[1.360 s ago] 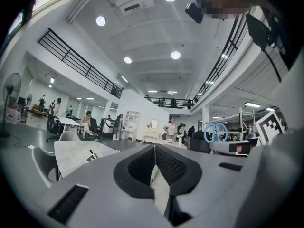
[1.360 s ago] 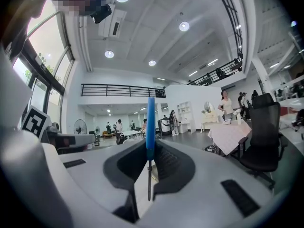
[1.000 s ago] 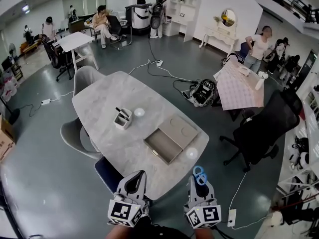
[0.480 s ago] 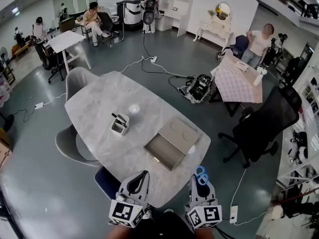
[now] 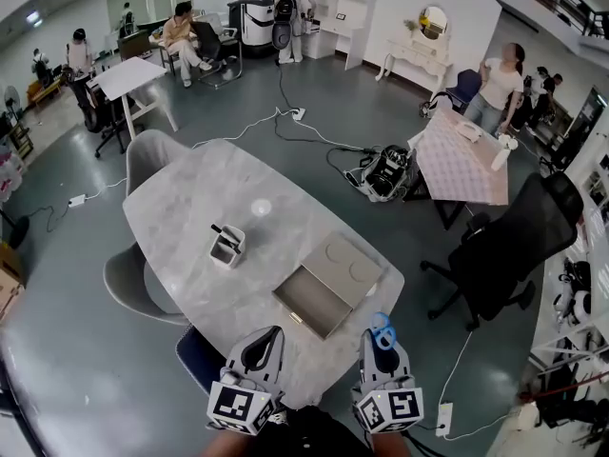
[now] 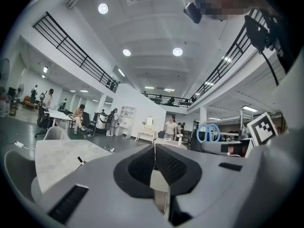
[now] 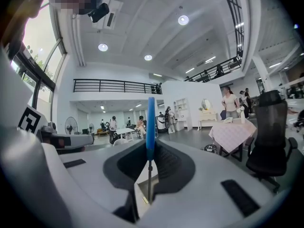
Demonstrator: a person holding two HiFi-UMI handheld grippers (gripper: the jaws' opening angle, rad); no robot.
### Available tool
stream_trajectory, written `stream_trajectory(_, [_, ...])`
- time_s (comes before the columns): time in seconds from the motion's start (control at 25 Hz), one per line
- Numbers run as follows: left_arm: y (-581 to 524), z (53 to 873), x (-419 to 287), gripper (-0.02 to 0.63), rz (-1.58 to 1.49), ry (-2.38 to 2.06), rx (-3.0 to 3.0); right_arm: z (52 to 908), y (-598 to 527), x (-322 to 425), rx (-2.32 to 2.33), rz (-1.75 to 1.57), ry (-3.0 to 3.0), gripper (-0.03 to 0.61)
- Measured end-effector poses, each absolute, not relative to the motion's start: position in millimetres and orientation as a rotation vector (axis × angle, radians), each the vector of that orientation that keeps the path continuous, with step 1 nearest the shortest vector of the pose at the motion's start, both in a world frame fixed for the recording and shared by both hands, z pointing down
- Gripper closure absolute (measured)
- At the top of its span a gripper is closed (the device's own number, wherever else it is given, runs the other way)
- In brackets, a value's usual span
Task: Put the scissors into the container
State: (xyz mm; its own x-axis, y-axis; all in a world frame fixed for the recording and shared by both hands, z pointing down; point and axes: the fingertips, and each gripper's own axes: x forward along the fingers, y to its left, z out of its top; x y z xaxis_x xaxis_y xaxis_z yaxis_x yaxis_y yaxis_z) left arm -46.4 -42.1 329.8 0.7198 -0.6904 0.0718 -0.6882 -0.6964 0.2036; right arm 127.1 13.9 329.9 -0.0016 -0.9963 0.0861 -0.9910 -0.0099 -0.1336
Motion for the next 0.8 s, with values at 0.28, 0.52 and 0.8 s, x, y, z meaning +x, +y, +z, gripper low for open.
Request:
stream_trajectory(0.28, [-61.9,332.7,-30.6,0.597,-0.006,-1.135,2.691,332.0,-14.3,139.4,-2.146,-0.248,2.249,0.548])
stream_trajectory(0.52, [-71.0,345.5,-21.2,0.597,0.029,-1.136,2.663,352.4,-34.4,143.5,-2.118,-0.308,2.31,0.548])
stream_trajectory(0.8, [-81.3,373.2,-14.9,0.597,0.085,-1.142,2.6,393.9,-61.4,143.3,-2.06,-0.451,2.45,0.548])
